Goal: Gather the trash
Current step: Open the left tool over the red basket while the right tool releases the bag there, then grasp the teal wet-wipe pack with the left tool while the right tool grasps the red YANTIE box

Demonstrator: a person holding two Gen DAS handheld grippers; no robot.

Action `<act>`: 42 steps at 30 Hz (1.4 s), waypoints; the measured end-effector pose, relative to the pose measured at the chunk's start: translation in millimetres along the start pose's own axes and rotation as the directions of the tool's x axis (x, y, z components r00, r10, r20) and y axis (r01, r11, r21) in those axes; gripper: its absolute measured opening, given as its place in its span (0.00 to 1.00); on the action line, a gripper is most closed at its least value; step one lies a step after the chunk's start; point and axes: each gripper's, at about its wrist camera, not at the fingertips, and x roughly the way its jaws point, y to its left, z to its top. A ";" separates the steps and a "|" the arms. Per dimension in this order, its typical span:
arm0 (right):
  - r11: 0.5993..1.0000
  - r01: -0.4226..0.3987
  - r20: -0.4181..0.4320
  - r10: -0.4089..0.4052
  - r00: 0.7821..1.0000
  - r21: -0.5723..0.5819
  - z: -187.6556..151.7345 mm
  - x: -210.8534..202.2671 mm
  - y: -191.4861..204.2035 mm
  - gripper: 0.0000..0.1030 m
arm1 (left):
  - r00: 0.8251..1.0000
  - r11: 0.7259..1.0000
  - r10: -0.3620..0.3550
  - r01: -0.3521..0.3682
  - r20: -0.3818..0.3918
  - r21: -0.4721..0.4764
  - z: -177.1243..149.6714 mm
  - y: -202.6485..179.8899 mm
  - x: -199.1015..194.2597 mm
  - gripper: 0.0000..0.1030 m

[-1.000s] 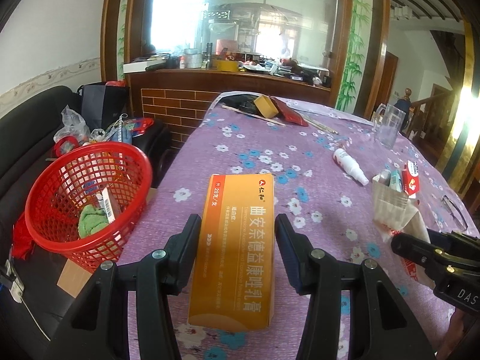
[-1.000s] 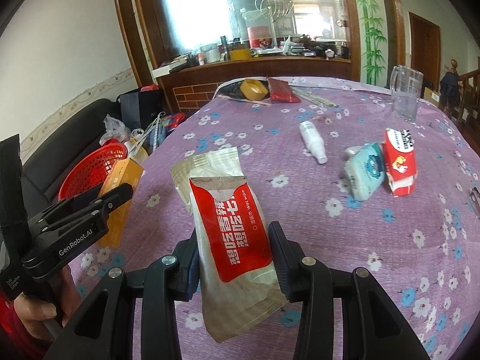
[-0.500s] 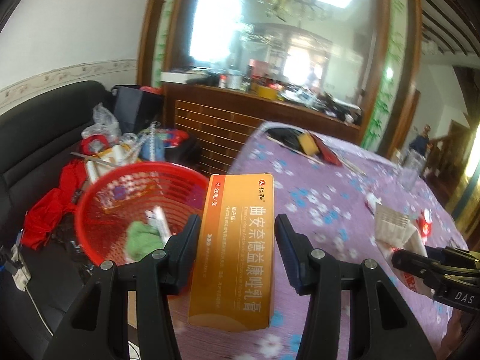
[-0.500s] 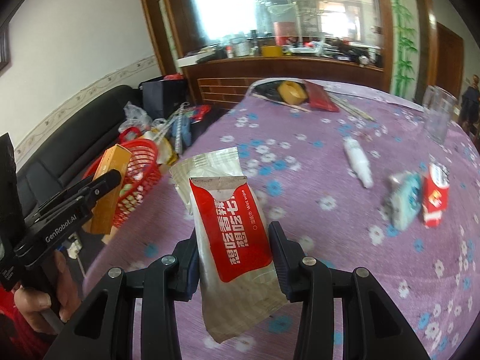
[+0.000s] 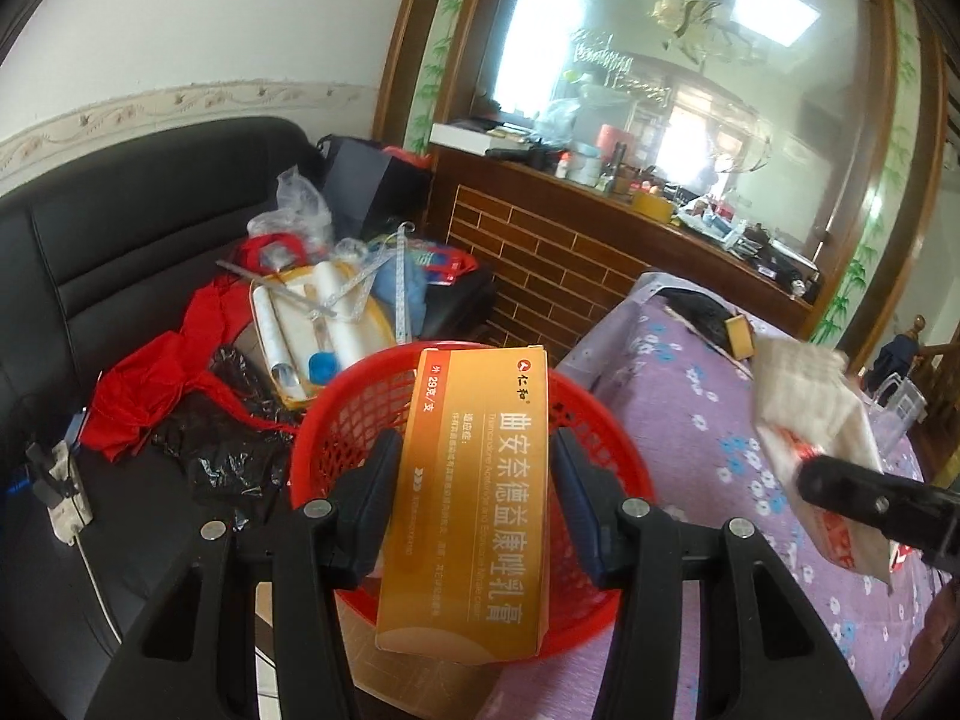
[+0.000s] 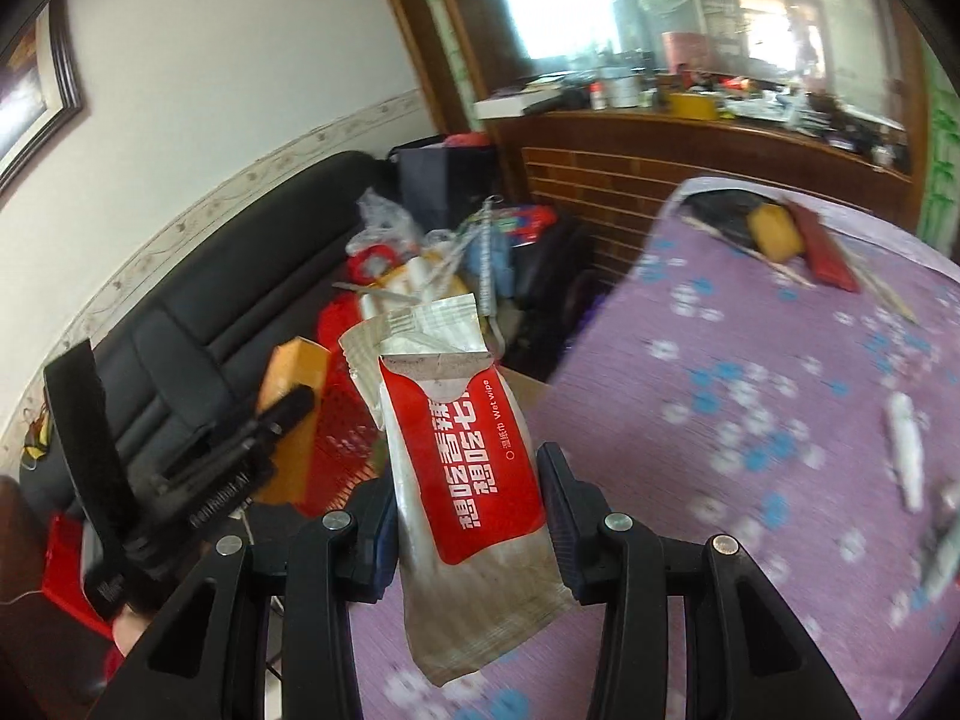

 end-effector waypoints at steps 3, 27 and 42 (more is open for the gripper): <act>0.999 -0.028 -0.019 0.028 0.999 0.016 12.1 21.8 5.9 0.45 | 1.000 1.000 0.010 -0.010 -0.009 0.007 2.8 3.7 7.0 0.48; 0.982 0.023 0.010 -0.025 1.000 0.189 -46.6 -47.6 -95.0 0.51 | 0.989 0.978 -0.133 0.141 -0.059 0.157 -32.1 -99.1 -14.0 0.71; 0.811 0.411 0.058 -0.475 0.878 0.416 -108.4 -183.5 -262.4 0.66 | 0.931 0.846 -0.286 0.356 -0.226 0.396 -85.3 -251.5 -31.3 0.71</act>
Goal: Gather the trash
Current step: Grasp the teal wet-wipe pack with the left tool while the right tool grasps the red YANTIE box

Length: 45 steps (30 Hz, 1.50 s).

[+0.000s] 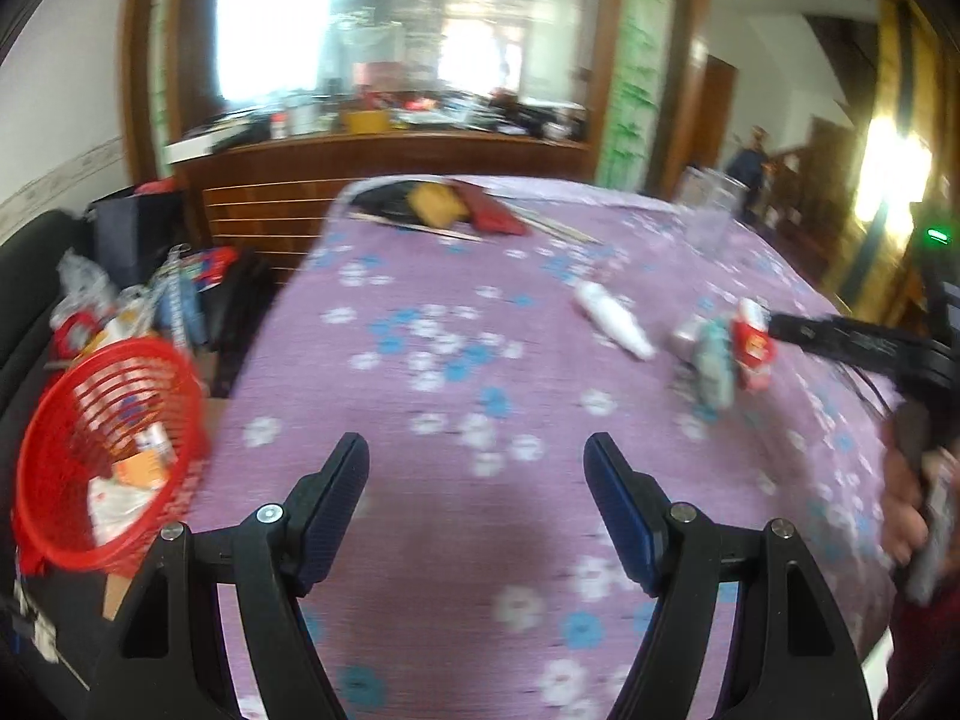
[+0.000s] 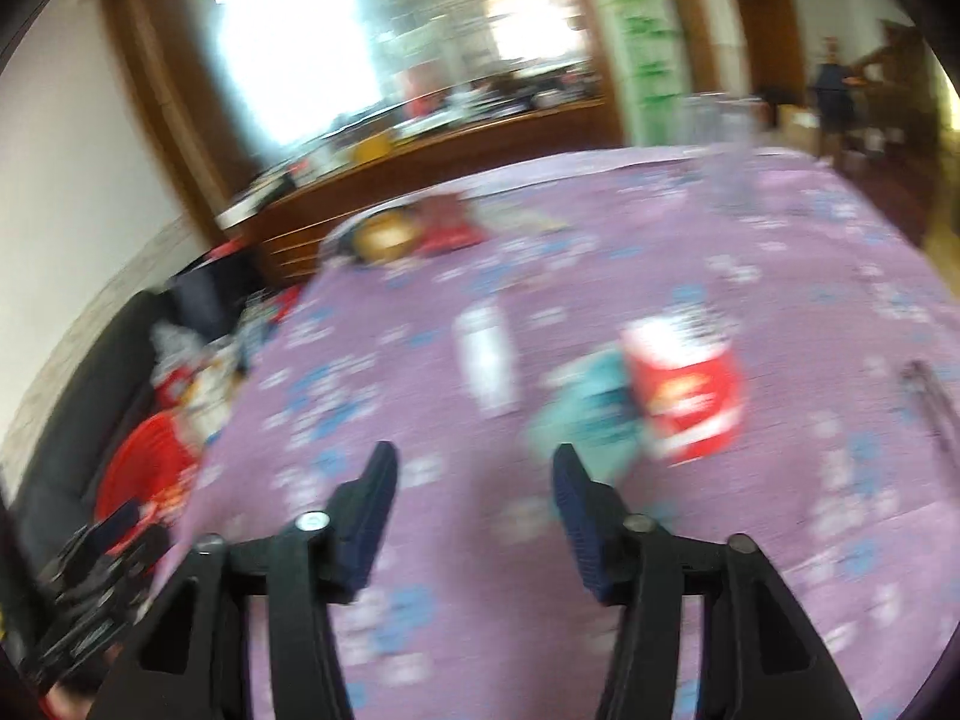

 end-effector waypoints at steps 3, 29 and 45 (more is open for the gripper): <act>0.992 0.122 -0.010 -0.122 0.992 -0.030 14.3 16.8 -31.0 0.69 | 0.997 0.997 -0.070 0.072 -0.042 0.043 5.4 -29.7 8.3 0.73; 0.991 -0.130 -0.032 0.130 0.991 0.012 19.0 64.2 -106.1 0.02 | 0.974 0.974 -0.088 0.127 -0.209 0.186 53.2 -158.0 121.2 0.75; 0.961 -0.190 0.051 0.184 0.982 0.199 25.5 50.6 -145.3 0.51 | 0.937 0.966 -0.196 0.234 -0.288 0.106 47.4 -159.2 171.3 0.12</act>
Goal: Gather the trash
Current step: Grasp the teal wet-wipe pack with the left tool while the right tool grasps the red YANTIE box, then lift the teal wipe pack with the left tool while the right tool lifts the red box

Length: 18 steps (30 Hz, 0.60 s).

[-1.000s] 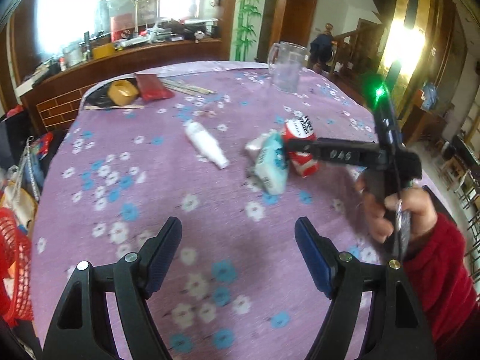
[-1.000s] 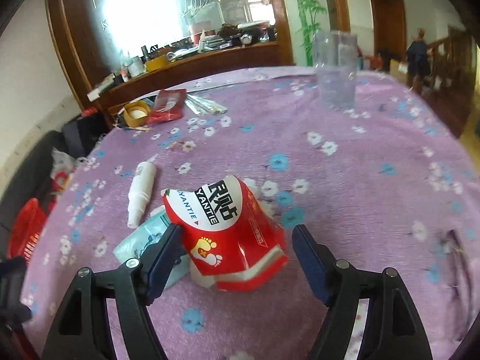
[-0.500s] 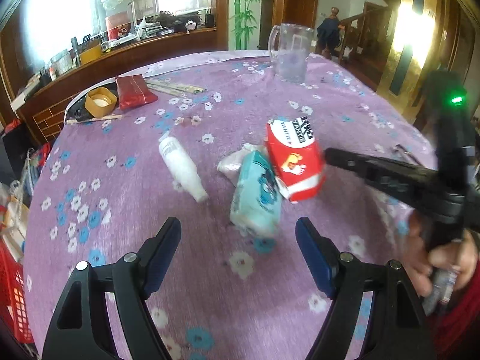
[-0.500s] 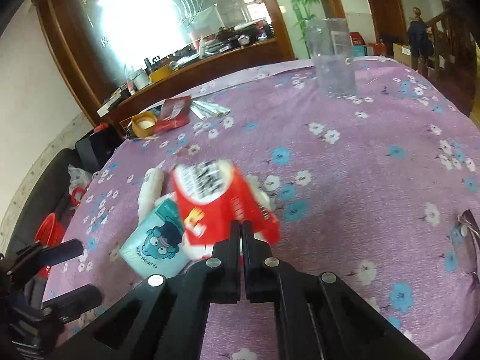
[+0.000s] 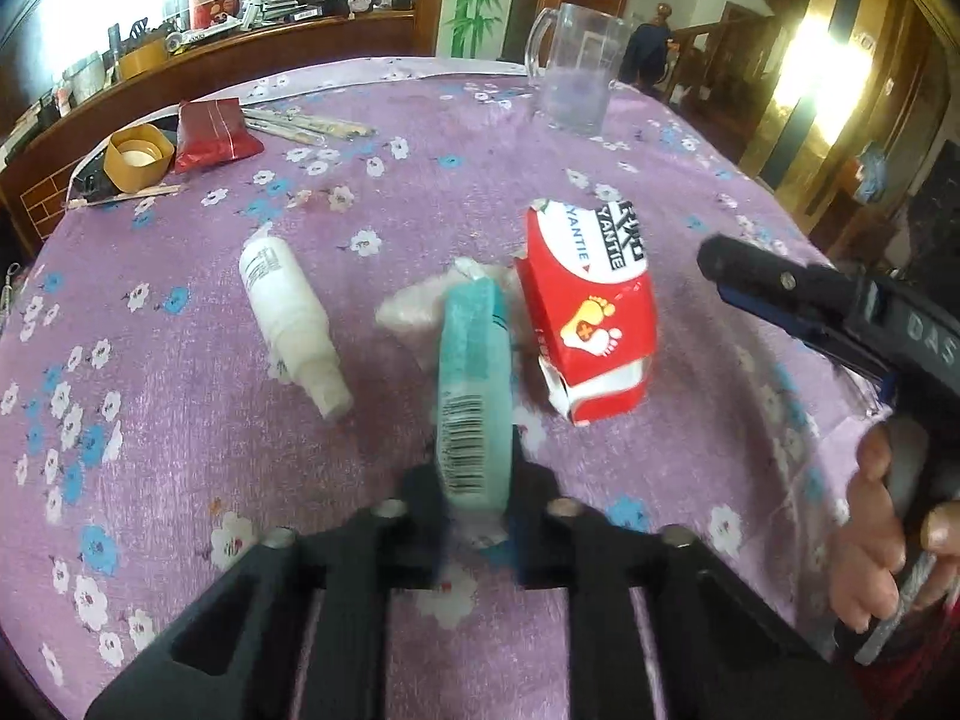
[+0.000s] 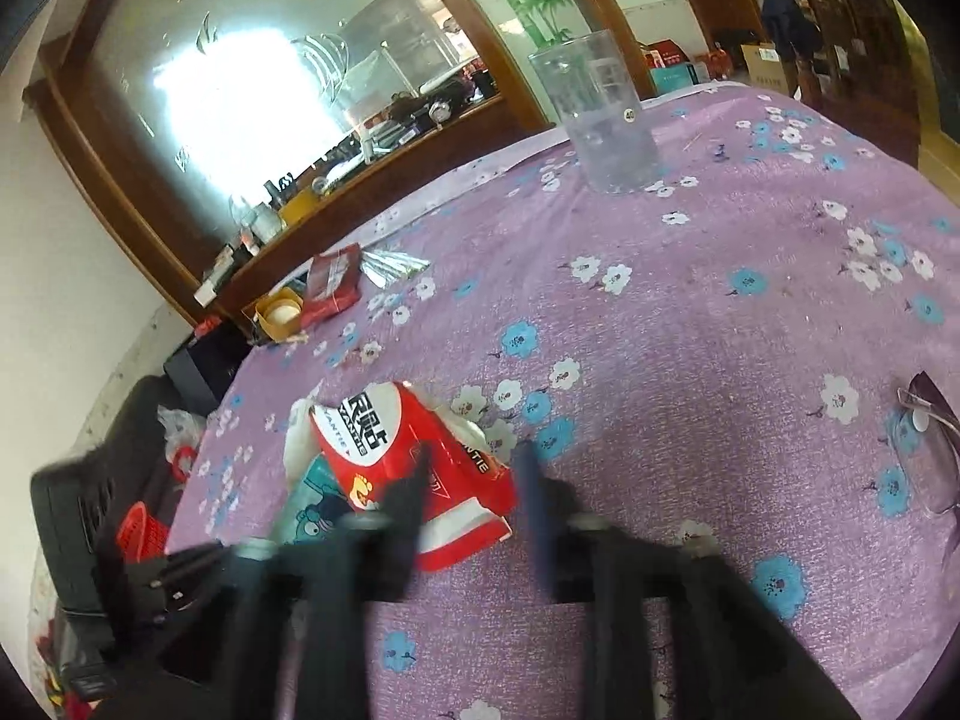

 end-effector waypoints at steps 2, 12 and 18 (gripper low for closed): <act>1.000 -0.006 0.011 0.006 1.000 -0.001 0.3 -2.3 -0.1 0.53 | 0.999 1.000 -0.012 0.012 0.031 0.008 -5.3 1.9 -10.9 0.12; 0.985 0.011 0.024 -0.007 1.000 -0.170 -10.0 0.2 33.5 0.81 | 0.887 0.963 0.266 -0.259 0.378 -0.068 -17.1 41.1 -72.4 0.12; 0.951 0.113 -0.010 -0.121 0.993 -0.288 -24.4 19.6 54.0 0.84 | 0.904 0.969 0.248 -0.225 0.349 -0.105 -16.8 59.2 -66.7 0.12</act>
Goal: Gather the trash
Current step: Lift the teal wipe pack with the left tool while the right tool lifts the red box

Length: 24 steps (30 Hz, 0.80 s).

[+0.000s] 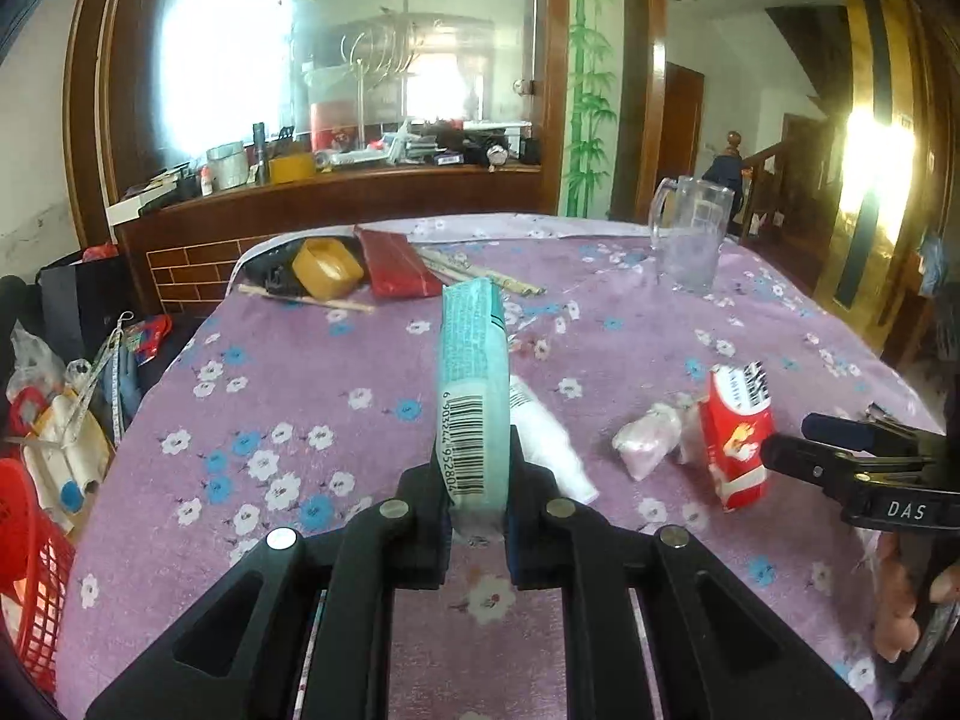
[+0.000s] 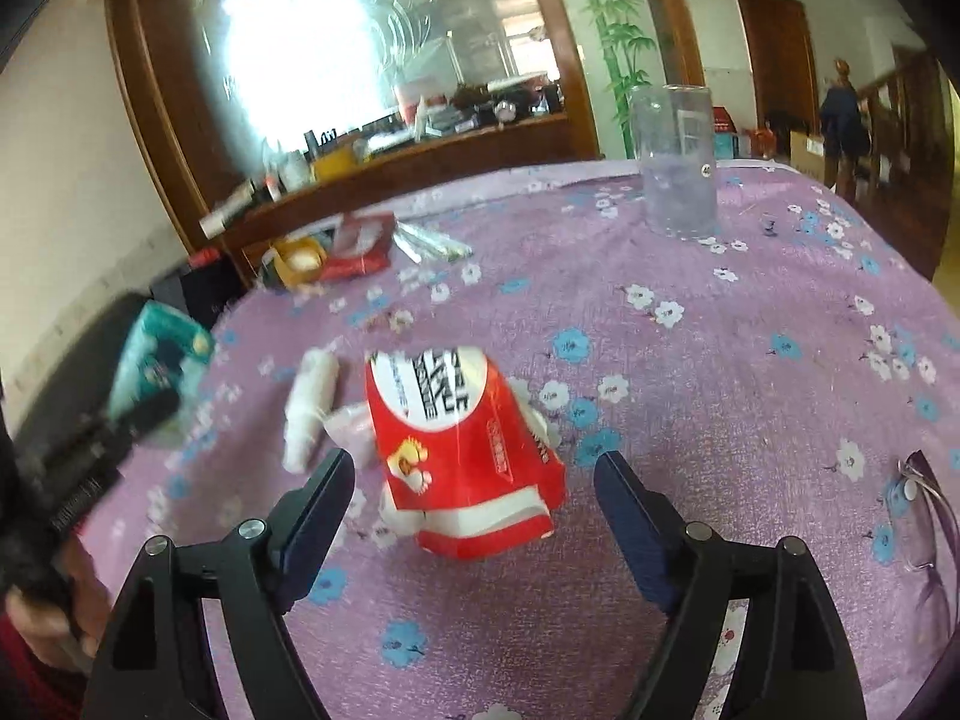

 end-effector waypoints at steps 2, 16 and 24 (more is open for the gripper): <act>1.000 0.004 -0.038 -0.003 0.999 0.006 0.8 5.3 3.6 0.84 | 1.000 1.000 -0.008 0.008 -0.017 -0.004 -2.0 -0.4 4.0 0.12; 0.994 0.092 -0.168 -0.100 0.981 -0.058 24.7 56.8 8.0 0.64 | 0.999 1.000 0.003 -0.003 -0.046 -0.005 -6.8 1.9 9.1 0.12; 0.995 0.092 -0.055 -0.090 0.994 0.035 22.6 21.7 -4.1 0.49 | 0.999 1.000 0.009 -0.009 -0.041 0.000 -7.2 1.9 9.8 0.12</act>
